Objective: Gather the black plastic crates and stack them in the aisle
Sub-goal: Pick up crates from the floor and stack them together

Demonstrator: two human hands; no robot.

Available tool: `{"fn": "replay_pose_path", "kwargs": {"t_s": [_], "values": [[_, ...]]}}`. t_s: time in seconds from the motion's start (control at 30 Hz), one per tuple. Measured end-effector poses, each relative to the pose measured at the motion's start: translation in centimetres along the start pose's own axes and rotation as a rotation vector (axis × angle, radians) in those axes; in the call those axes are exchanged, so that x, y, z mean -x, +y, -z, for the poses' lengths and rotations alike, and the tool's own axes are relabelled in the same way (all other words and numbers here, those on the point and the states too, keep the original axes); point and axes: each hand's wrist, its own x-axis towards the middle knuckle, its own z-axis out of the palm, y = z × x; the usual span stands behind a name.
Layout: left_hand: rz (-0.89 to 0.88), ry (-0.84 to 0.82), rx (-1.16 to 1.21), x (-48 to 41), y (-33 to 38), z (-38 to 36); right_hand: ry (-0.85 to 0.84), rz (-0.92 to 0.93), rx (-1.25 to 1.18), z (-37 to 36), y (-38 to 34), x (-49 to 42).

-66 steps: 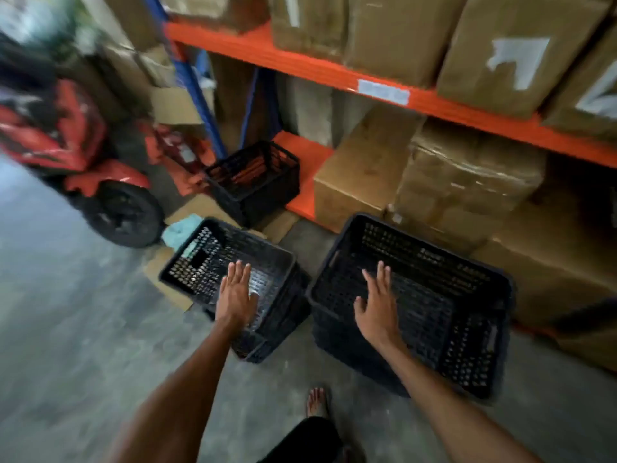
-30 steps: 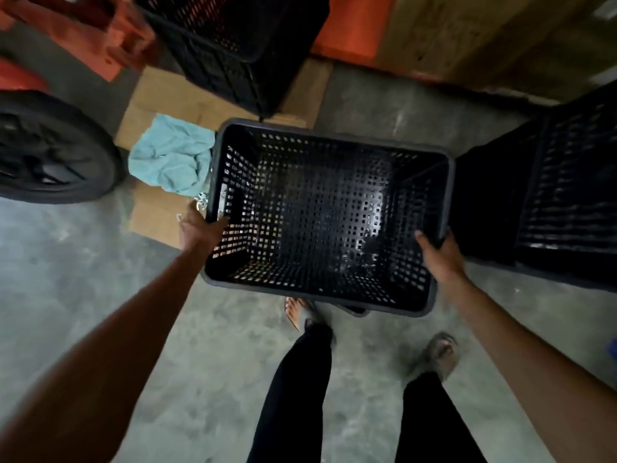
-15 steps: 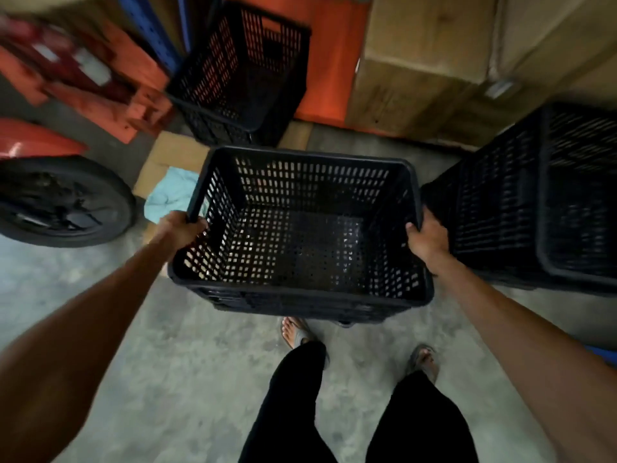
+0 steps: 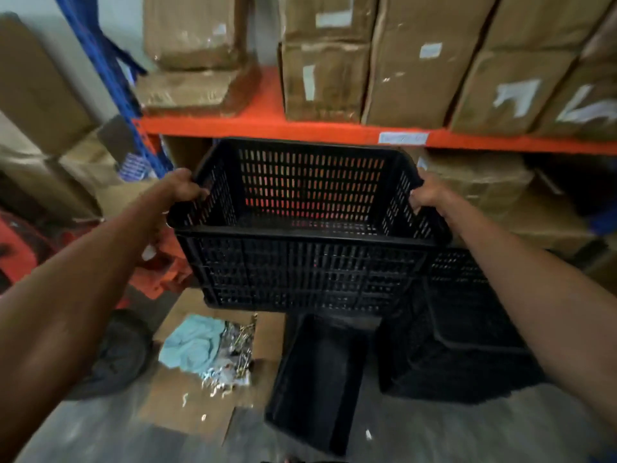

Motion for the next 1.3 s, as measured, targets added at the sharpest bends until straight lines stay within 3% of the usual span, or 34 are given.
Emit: {"fn": "replay_pose_path", "kwargs": {"t_s": [0.13,0.27,0.57,0.87,1.3], "values": [[-0.114,0.089,0.046,2.0,6.6,-0.9,0.179,-0.017,0.060,8.0,2.5,1.6],[-0.183,0.093,0.098,4.8,14.7,-6.1,0.279,-0.046,0.111,14.7,10.0,2.8],[-0.214,0.097,0.051,11.8,28.9,-24.4,0.295,-0.050,0.280,26.6,30.5,-0.3],[-0.160,0.124,0.025,16.0,35.1,-36.6,0.268,-0.029,0.272,29.4,44.2,-3.5],[-0.123,0.089,-0.028,17.4,37.7,-42.3,0.264,-0.063,0.289,28.3,51.5,-5.2]]}}
